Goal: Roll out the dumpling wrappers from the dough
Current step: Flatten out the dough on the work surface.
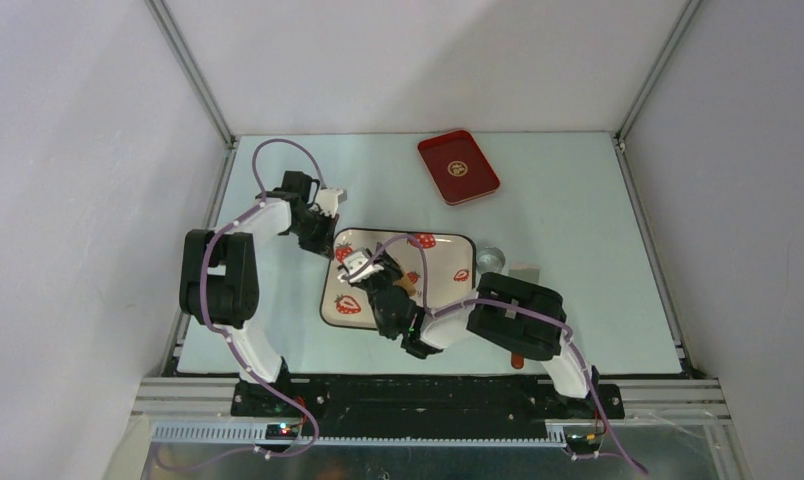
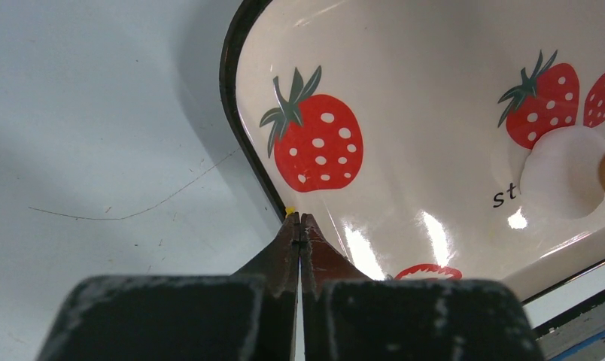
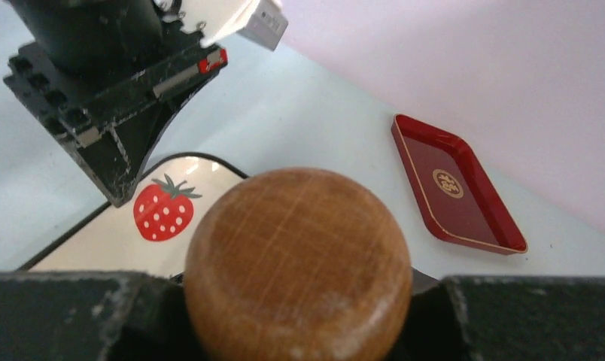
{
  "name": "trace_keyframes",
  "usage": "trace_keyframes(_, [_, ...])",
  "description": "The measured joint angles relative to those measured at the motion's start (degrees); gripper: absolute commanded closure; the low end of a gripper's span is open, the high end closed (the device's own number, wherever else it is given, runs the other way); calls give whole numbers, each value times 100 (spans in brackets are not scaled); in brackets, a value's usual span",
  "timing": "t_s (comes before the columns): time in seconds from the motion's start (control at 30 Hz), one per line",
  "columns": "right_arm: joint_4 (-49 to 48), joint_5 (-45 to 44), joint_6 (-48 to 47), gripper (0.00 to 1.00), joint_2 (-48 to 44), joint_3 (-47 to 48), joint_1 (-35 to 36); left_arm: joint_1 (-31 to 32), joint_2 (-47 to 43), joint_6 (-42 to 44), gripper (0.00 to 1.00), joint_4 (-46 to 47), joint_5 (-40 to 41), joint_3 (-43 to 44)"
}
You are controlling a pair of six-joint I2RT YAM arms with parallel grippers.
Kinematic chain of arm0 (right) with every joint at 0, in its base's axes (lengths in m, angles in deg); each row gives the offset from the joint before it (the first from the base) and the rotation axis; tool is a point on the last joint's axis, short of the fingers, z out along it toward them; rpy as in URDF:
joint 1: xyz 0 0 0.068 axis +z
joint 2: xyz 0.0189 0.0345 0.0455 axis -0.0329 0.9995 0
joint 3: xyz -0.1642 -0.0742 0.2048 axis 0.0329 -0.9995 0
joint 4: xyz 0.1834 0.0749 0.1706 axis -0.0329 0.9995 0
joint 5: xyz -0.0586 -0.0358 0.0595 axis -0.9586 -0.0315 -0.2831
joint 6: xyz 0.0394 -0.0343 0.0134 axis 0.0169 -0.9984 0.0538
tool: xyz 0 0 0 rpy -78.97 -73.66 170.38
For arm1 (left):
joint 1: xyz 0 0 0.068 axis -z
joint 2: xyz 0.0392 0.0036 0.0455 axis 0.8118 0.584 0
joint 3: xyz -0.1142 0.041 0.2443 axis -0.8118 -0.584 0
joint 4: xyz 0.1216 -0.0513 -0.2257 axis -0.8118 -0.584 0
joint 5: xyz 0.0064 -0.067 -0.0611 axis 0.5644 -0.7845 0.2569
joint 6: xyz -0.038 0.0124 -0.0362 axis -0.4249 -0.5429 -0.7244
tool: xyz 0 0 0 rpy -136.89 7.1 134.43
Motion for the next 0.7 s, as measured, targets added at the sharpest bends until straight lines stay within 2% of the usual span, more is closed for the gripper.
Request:
trace_keyframes(0.23, [20, 35, 120, 100, -297, 2, 120, 0, -2, 0, 100, 0, 2, 0])
trace_keyframes(0.7, [1307, 629, 1729, 100, -321, -74, 149, 0, -50, 0, 100, -9, 0, -2])
